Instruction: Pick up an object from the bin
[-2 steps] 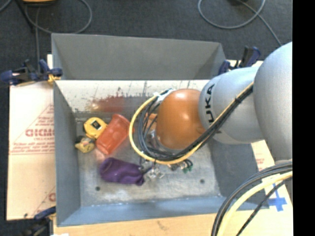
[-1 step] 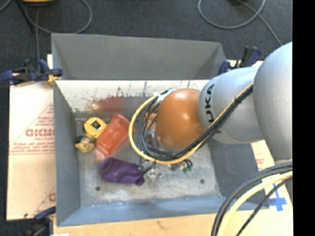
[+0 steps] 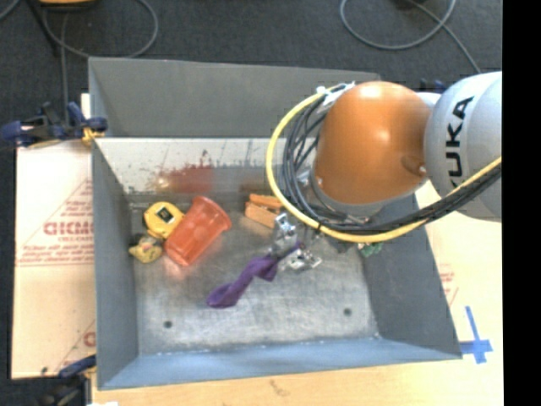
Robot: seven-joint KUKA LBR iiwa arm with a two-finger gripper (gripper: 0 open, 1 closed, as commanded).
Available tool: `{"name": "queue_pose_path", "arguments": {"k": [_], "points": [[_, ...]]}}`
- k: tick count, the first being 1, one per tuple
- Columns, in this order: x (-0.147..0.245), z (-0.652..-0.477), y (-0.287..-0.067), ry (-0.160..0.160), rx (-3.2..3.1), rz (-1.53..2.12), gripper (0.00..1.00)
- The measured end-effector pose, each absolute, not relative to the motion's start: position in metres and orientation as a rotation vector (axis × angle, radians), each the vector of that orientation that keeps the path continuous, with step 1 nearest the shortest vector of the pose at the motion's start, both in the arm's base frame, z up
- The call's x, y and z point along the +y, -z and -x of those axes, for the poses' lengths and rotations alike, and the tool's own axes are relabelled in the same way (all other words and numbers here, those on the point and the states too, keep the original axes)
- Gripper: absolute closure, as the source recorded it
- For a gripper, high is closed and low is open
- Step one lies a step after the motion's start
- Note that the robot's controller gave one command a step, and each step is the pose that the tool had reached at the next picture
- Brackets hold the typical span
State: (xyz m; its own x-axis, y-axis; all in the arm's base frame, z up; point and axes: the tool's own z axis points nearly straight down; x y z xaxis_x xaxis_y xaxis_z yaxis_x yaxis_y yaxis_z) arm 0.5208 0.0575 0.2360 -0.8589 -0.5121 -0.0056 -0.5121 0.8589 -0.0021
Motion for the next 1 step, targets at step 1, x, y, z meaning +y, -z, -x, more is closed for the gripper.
{"name": "queue_pose_path", "arguments": {"k": [1], "points": [[0.0581,-0.52,-0.235,-0.003,3.027,0.83,1.0]]}}
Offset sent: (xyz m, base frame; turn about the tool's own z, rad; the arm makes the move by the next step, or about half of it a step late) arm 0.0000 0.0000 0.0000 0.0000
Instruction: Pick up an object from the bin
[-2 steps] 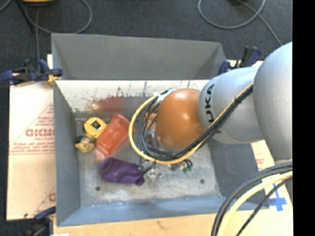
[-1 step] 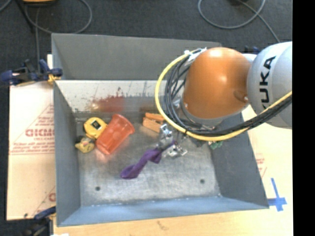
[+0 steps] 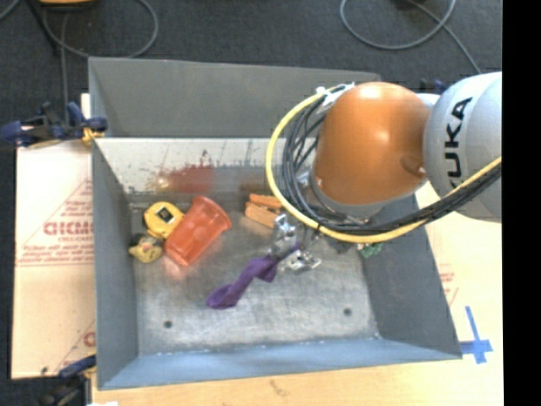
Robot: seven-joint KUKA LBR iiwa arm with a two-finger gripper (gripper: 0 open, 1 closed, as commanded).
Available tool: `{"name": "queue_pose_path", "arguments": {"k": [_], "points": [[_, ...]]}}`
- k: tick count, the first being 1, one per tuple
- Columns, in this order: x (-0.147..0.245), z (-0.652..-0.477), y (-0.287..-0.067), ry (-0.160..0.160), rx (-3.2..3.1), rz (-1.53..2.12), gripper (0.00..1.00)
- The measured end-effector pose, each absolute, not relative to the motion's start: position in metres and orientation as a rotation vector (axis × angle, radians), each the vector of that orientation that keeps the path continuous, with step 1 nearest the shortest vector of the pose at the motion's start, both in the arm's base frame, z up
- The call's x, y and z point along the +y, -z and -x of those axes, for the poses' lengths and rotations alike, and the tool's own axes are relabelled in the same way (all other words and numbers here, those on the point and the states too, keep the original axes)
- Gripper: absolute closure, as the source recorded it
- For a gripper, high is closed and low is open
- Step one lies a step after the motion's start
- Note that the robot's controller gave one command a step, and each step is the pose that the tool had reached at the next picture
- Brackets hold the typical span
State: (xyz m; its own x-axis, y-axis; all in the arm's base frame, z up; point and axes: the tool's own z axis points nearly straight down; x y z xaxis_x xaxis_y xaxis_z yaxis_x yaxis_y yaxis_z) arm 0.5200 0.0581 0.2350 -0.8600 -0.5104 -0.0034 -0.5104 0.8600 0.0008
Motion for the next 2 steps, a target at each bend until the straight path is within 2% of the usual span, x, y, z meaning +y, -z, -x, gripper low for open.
{"name": "queue_pose_path", "arguments": {"k": [2], "points": [[0.0579,-0.5199,-0.235,-0.002,3.028,0.827,1.0]]}}
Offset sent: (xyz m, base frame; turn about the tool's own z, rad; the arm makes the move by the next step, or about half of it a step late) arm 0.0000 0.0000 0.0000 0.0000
